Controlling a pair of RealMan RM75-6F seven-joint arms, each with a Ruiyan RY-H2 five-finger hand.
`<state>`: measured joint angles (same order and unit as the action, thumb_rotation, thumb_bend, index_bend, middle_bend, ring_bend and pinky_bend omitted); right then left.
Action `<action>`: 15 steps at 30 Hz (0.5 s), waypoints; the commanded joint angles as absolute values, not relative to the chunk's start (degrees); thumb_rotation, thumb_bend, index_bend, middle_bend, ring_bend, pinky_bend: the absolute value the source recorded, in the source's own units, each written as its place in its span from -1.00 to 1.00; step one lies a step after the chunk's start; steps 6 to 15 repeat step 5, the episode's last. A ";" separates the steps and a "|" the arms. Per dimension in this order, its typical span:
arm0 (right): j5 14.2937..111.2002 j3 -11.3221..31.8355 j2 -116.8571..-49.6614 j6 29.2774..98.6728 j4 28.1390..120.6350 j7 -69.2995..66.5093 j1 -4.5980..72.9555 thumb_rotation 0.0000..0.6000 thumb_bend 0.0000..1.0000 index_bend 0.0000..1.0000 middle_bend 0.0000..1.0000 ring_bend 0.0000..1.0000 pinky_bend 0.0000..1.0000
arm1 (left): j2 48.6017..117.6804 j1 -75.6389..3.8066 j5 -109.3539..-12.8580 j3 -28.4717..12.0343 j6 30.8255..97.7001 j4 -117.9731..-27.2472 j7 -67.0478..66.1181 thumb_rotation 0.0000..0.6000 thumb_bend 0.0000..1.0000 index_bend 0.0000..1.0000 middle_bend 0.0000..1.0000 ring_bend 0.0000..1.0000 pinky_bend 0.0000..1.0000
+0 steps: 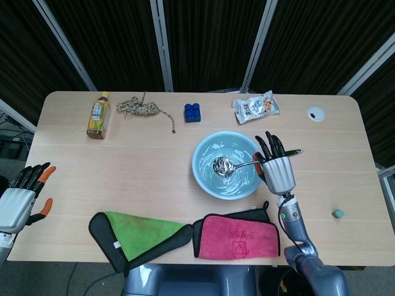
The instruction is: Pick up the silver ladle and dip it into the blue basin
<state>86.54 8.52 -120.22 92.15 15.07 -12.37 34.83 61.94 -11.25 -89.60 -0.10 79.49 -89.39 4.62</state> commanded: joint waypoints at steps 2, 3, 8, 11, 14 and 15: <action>86.34 8.63 -119.83 92.05 15.35 -12.25 34.97 1.00 -0.11 0.35 -0.65 -0.94 -0.65 | 61.83 -10.74 -88.97 -0.74 80.78 -88.83 5.64 1.00 0.00 -0.94 -1.00 -1.00 -1.00; 86.31 8.62 -119.81 92.00 15.37 -12.17 34.97 1.00 -0.11 0.35 -0.65 -0.94 -0.65 | 61.76 -10.67 -89.00 -0.70 80.86 -88.86 5.84 1.00 0.00 -0.94 -1.00 -1.00 -1.00; 86.31 8.54 -119.81 91.85 15.41 -12.04 34.94 1.00 -0.11 0.35 -0.65 -0.94 -0.65 | 61.65 -10.60 -89.06 -0.67 80.97 -88.97 5.92 1.00 0.00 -0.94 -1.00 -1.00 -1.00; 86.31 8.54 -119.81 91.85 15.41 -12.04 34.94 1.00 -0.11 0.35 -0.65 -0.94 -0.65 | 61.65 -10.60 -89.06 -0.67 80.97 -88.97 5.92 1.00 0.00 -0.94 -1.00 -1.00 -1.00; 86.31 8.54 -119.81 91.85 15.41 -12.04 34.94 1.00 -0.11 0.35 -0.65 -0.94 -0.65 | 61.65 -10.60 -89.06 -0.67 80.97 -88.97 5.92 1.00 0.00 -0.94 -1.00 -1.00 -1.00; 86.31 8.54 -119.81 91.85 15.41 -12.04 34.94 1.00 -0.11 0.35 -0.65 -0.94 -0.65 | 61.65 -10.60 -89.06 -0.67 80.97 -88.97 5.92 1.00 0.00 -0.94 -1.00 -1.00 -1.00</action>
